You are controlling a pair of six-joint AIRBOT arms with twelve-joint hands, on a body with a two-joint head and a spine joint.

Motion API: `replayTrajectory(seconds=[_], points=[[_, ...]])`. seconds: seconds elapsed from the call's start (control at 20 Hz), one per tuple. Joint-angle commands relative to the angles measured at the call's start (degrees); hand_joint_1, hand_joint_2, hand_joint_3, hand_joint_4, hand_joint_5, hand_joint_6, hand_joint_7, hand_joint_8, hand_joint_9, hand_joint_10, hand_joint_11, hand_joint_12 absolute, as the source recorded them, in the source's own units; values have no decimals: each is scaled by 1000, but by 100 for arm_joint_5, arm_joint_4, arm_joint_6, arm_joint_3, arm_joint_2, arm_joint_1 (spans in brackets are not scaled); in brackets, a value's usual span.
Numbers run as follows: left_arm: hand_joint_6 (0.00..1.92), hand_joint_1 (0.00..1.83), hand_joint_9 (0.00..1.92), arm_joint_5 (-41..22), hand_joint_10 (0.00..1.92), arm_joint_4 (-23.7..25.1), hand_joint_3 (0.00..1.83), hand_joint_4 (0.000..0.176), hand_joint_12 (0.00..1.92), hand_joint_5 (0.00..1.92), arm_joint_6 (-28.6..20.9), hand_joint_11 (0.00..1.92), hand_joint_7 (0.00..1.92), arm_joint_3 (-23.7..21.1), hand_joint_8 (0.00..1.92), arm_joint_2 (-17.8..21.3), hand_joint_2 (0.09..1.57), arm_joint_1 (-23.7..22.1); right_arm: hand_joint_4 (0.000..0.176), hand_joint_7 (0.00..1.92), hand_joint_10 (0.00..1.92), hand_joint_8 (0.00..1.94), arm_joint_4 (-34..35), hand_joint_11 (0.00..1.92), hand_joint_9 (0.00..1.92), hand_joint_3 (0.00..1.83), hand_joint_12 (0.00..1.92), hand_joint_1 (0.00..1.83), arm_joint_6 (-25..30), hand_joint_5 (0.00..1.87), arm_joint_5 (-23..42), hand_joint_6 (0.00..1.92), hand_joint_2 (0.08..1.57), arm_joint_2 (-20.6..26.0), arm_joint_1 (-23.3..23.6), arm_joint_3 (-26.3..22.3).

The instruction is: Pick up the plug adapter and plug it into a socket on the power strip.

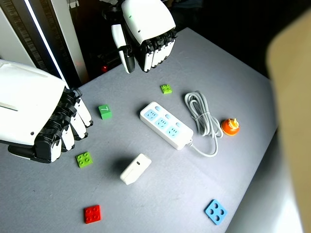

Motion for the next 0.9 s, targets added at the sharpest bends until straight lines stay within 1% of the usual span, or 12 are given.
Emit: replayTrajectory(seconds=[0.0, 0.1, 0.15, 0.35, 0.4, 0.5, 0.55, 0.6, 0.7, 0.75, 0.8, 0.85], points=[[43, 0, 31, -144, 57, 498, 112, 0, 166, 34, 3, 0, 40, -40, 51, 29, 1136, -63, 0, 123, 61, 54, -3, 0, 105, 106, 279, 102, -44, 140, 640, 59, 1040, 55, 74, -16], [5, 0, 56, -147, 4, 444, 4, 0, 138, 71, 2, 0, 69, -67, 4, 26, 1183, -45, 0, 140, 2, 1, -3, 0, 115, 5, 231, 49, -62, 150, 715, 2, 1101, 72, 50, -16], [3, 0, 52, -173, 1, 440, 3, 0, 163, 77, 2, 0, 66, -85, 2, 24, 1190, -31, 0, 145, 4, 1, -3, 0, 127, 2, 259, 62, -66, 155, 767, 2, 1101, 82, 40, -16], [1, 0, 51, -249, 3, 354, 2, 0, 206, 77, -6, 0, 66, -169, 2, -3, 1194, 10, 0, 125, 1, 1, -3, 0, 110, 0, 196, 91, -49, 139, 817, 2, 1109, 94, 24, -18], [2, 0, 73, -271, 5, 352, 1, 0, 251, 86, -33, 0, 83, -228, 3, -31, 1196, 70, 0, 137, 2, 1, -3, 0, 125, 0, 239, 80, 21, 153, 816, 2, 1112, 95, 17, -16], [0, 0, 63, -463, 0, 353, 0, 0, 222, 60, -261, 0, 58, -385, 0, -114, 1196, 253, 0, 118, 0, 0, -1, 0, 114, 0, 213, 90, 202, 134, 785, 0, 1114, 88, 12, -1], [0, 0, 61, -604, 0, 354, 0, 0, 219, 53, -417, 0, 54, -468, 0, -177, 1191, 368, 0, 114, 0, 0, -1, 0, 109, 0, 200, 111, 277, 130, 779, 0, 1110, 71, 4, 21], [2, 0, 70, -639, 2, 356, 0, 0, 249, 60, -407, 0, 59, -535, 1, -248, 1189, 457, 0, 109, 1, 0, -1, 0, 102, 0, 190, 173, 398, 125, 766, 0, 1102, 15, -4, 88], [6, 0, 74, -746, 2, 357, 0, 0, 258, 77, -389, 0, 67, -595, 5, -488, 1192, 526, 0, 128, 6, 4, -1, 0, 127, 0, 233, 304, 775, 138, 600, 3, 1083, -183, -22, 312], [5, 0, 74, -1152, 1, 357, 0, 0, 241, 83, -389, 0, 71, -610, 3, -817, 1193, 544, 0, 137, 5, 4, -1, 0, 134, 0, 262, 362, 990, 148, 419, 4, 1081, -428, -54, 582], [3, 15, 75, -1408, 1, 356, 2, 0, 234, 83, -401, 0, 74, -603, 4, -1034, 1199, 547, 0, 135, 2, 2, -1, 0, 130, 0, 263, 398, 1182, 146, 372, 2, 1084, -604, -102, 773], [4, 2, 87, -1466, 4, 356, 2, 0, 247, 90, -447, 0, 83, -579, 4, -1214, 1201, 548, 0, 120, 0, 0, -1, 0, 111, 0, 224, 481, 1374, 132, 373, 0, 1091, -819, -184, 1005]])
